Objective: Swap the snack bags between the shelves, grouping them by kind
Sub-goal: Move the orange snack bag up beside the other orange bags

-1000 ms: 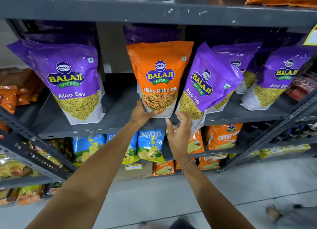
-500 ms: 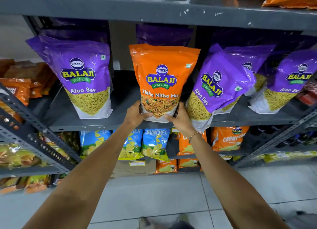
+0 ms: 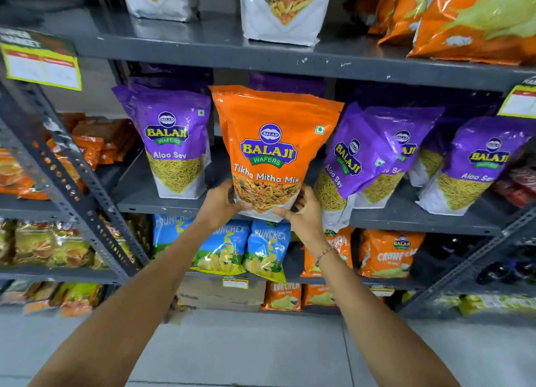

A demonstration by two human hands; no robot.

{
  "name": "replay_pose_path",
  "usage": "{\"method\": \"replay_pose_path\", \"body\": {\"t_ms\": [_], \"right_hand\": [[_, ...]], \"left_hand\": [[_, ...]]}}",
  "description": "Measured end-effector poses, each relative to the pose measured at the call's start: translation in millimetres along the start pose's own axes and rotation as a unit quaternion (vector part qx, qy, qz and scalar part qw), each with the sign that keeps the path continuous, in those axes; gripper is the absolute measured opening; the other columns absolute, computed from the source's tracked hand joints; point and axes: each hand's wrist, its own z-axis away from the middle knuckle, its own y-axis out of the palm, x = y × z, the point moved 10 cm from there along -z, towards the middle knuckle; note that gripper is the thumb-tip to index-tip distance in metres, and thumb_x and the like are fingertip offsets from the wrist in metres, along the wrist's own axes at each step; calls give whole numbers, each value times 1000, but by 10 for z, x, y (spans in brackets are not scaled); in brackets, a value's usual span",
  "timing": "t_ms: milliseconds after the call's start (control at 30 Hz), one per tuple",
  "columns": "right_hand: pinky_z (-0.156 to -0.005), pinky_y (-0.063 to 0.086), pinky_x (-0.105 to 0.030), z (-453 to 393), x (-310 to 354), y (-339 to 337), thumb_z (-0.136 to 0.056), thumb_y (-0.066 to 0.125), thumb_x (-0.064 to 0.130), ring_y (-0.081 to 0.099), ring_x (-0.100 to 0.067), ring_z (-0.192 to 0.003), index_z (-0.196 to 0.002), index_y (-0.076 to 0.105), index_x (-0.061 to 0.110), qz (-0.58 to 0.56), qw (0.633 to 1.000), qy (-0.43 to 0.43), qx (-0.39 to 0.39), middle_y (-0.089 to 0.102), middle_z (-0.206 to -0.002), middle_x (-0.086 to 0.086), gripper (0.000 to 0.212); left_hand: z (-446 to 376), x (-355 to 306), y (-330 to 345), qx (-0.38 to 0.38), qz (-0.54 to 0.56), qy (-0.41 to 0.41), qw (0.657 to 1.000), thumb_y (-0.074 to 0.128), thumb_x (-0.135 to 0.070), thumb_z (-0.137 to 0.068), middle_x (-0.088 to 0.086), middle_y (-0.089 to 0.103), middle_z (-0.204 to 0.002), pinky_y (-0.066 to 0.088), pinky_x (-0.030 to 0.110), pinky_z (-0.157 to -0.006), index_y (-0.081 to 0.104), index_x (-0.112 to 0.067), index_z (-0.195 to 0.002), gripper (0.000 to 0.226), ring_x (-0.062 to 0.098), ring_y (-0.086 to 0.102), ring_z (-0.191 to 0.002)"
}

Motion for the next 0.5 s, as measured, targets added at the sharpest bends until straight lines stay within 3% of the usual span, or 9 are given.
{"method": "replay_pose_path", "body": {"t_ms": [100, 200, 300, 400, 433, 500], "right_hand": [[-82, 53, -17, 121, 411, -48, -66, 83, 1, 64, -2, -100, -115, 51, 25, -15, 999, -38, 4, 66, -108, 8, 63], [-81, 53, -15, 196, 946, -59, -65, 85, 7, 64, 3, -98, -108, 52, 41, -22, 996, -85, 10, 66, -107, 14, 64], [-77, 50, -10, 166, 1556, -86, -66, 84, 6, 64, 9, -91, -108, 57, 33, -24, 989, -142, 18, 67, -103, 14, 58], [-82, 55, -25, 40, 2148, -94, -61, 88, 16, 69, -11, -97, -111, 65, 18, -25, 982, -188, 14, 74, -106, 0, 56], [-82, 56, -30, -12, 2355, -80, -58, 88, 21, 70, -15, -96, -109, 67, 19, -28, 979, -201, 12, 75, -104, -2, 55], [-80, 57, -32, -118, 2749, -14, -58, 89, 24, 70, -15, -90, -104, 69, 20, -26, 976, -217, 18, 76, -98, 0, 50]], "left_hand": [[179, -327, -266, -22, -4, 29, 999, 81, -24, -67, 3, 70, -110, 52, 45, -94, 56, -15, -116, 56, 21, 66, -100], [324, -719, -609, -44, -6, 62, 997, 81, -19, -67, 1, 70, -107, 53, 35, -93, 58, -11, -112, 52, 5, 65, -92], [390, -1159, -1018, -64, -15, 96, 993, 82, -28, -64, 3, 72, -108, 53, 32, -90, 60, -11, -110, 54, 12, 67, -92], [385, -1612, -1458, -85, -39, 143, 985, 82, -28, -65, -7, 70, -98, 50, 11, -78, 62, -13, -109, 50, -12, 64, -80], [369, -1748, -1630, -95, -46, 154, 982, 82, -28, -66, -8, 69, -95, 49, 11, -76, 63, -16, -108, 47, -14, 63, -77], [356, -2009, -1946, -113, -57, 177, 976, 82, -40, -62, -4, 72, -92, 53, 27, -81, 65, -23, -100, 46, 0, 67, -80]]}}
